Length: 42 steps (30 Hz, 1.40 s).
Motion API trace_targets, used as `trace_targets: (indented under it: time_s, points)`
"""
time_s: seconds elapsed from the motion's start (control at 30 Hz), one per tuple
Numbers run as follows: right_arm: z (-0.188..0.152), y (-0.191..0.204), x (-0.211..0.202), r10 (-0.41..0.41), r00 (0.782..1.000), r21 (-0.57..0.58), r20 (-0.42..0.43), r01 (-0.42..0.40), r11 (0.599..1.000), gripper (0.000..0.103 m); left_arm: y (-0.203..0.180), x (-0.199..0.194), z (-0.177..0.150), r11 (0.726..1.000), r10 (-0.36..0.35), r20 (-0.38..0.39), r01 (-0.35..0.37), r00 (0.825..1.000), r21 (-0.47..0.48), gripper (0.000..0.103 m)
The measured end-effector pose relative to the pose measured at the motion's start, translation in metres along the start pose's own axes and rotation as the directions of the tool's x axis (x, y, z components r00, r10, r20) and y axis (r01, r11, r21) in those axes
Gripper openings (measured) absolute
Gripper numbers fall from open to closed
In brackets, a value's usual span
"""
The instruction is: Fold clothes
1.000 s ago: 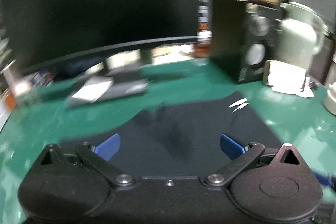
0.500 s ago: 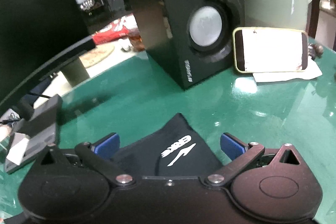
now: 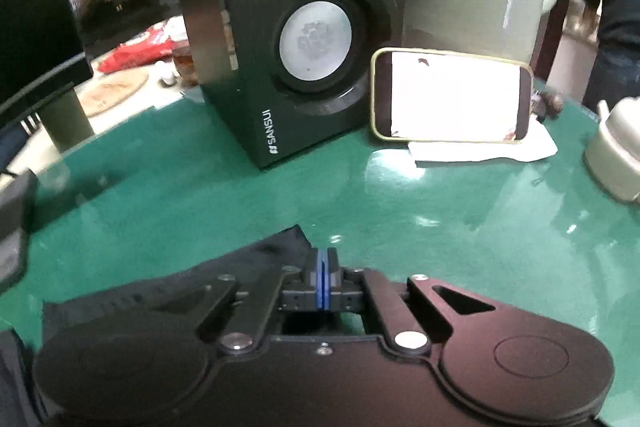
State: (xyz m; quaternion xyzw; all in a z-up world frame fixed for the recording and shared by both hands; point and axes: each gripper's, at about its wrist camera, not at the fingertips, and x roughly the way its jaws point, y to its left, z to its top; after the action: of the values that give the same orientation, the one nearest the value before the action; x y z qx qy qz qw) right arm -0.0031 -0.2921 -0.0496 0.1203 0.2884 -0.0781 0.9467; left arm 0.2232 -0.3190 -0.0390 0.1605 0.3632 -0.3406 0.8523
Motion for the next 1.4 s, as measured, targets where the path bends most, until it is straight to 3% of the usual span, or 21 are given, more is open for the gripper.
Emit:
trace_targets:
  time_s: [0.2, 0.53, 0.8, 1.17, 1.4]
  points:
    - [0.001, -0.006, -0.001, 0.015, 1.0, 0.049, 0.009, -0.015, 0.999, 0.013, 0.006, -0.021, 0.009, 1.0, -0.014, 0.088, 0.013, 0.996, 0.013, 0.002]
    - [0.0, -0.007, -0.005, 0.004, 1.0, 0.077, 0.017, -0.005, 0.997, 0.013, 0.012, -0.026, 0.009, 1.0, 0.001, 0.111, -0.001, 0.994, 0.0, 0.002]
    - [0.008, 0.0, -0.021, 0.044, 0.997, 0.059, 0.067, -0.048, 0.997, 0.013, 0.026, -0.05, 0.017, 0.999, -0.02, 0.192, 0.028, 0.981, -0.037, 0.002]
    - [0.028, 0.048, -0.065, 0.131, 0.974, -0.082, 0.183, -0.117, 0.99, 0.012, 0.075, -0.122, 0.005, 0.992, -0.015, 0.333, 0.056, 0.943, -0.114, 0.002]
    - [0.03, 0.109, -0.073, 0.267, 0.947, -0.227, 0.181, -0.224, 0.948, 0.011, 0.144, -0.182, -0.038, 0.979, 0.065, 0.4, 0.019, 0.914, -0.202, 0.002]
